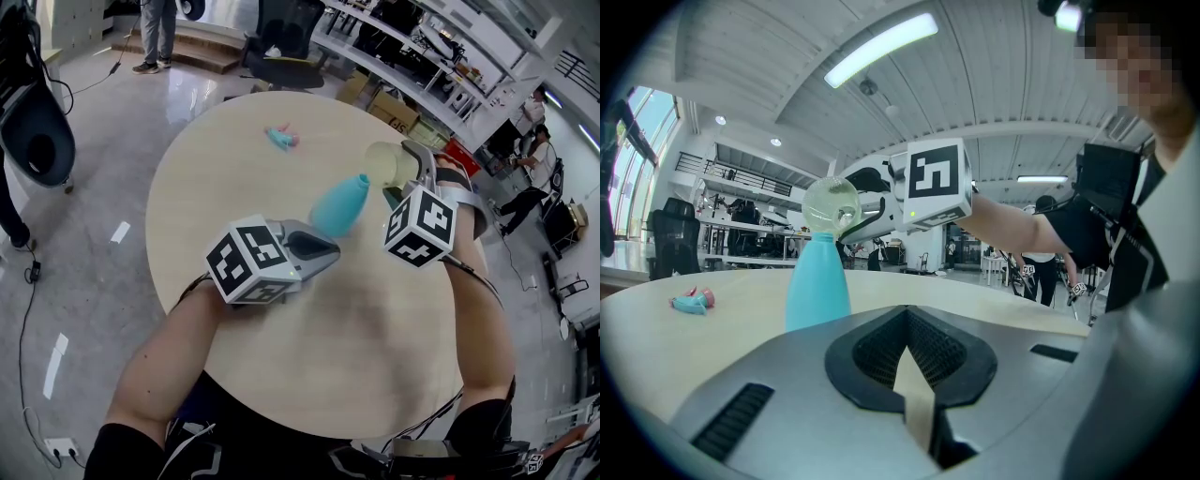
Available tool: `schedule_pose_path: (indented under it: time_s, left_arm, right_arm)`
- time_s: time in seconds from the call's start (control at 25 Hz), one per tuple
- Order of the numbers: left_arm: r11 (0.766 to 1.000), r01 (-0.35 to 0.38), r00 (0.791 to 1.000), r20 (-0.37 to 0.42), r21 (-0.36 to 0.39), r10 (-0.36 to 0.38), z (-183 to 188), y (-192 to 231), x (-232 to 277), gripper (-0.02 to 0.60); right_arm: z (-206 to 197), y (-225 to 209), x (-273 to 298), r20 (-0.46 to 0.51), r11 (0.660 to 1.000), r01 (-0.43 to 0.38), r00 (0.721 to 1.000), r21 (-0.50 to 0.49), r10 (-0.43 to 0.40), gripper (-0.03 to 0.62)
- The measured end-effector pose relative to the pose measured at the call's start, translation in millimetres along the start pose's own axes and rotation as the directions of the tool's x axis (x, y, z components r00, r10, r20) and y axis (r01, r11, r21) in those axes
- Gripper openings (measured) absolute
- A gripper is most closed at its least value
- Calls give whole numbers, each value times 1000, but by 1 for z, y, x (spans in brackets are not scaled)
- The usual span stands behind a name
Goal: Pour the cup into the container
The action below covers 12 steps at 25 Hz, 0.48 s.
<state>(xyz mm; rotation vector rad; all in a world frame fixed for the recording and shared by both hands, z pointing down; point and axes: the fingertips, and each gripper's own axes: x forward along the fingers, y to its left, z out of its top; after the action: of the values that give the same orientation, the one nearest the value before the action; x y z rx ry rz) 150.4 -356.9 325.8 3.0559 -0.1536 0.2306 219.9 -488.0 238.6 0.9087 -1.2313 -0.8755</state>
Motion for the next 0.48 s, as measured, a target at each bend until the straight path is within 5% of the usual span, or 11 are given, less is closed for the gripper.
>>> schedule_pose_path:
  time_s: [0.48]
  left_arm:
    - [1000, -1, 1000, -1, -1, 1, -1, -2, 1, -2]
  right_arm:
    - [2, 1, -3, -7, 999, 22, 1000, -45, -23, 353]
